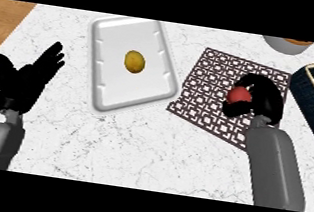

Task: Pick the bell pepper from the placemat and place it in the basket

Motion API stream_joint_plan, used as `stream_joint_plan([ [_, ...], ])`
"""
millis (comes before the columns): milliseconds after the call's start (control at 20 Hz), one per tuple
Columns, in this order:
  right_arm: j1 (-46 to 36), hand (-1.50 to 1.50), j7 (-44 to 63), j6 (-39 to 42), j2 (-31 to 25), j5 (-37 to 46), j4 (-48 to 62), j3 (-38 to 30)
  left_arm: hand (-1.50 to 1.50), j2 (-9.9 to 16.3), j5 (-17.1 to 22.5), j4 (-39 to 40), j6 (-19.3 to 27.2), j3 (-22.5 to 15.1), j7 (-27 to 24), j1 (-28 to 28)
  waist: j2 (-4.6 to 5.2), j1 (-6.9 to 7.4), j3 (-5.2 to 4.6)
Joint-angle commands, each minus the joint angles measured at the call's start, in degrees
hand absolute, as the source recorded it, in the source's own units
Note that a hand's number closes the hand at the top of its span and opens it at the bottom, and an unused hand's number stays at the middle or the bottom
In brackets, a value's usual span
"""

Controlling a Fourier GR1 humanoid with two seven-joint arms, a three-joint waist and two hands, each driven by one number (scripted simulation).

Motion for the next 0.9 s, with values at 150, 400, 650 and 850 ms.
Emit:
stream_joint_plan([
  [150,-18.59,1.50,15.49,-21.53,0.90,-4.63,1.91,1.03,0.00,-1.14,-0.77,0.62,-0.49,-2.34,1.22,-3.17,0.04,2.51,0.06],
  [400,-30.10,1.50,28.56,-32.15,0.92,7.98,11.12,6.45,0.00,-0.45,-1.14,2.06,0.13,-1.28,1.23,-3.03,-0.04,1.22,-0.26],
  [650,-41.90,1.50,40.85,-33.18,0.92,15.75,20.91,5.97,0.00,-0.12,-0.78,2.19,0.71,0.22,-0.17,-1.92,-0.48,-0.92,-0.25],
  [850,-50.01,1.50,43.75,-32.78,-0.94,19.47,27.84,2.43,0.00,-0.59,-1.68,2.71,1.75,-0.13,0.23,-3.02,-0.12,-1.69,-0.22],
])
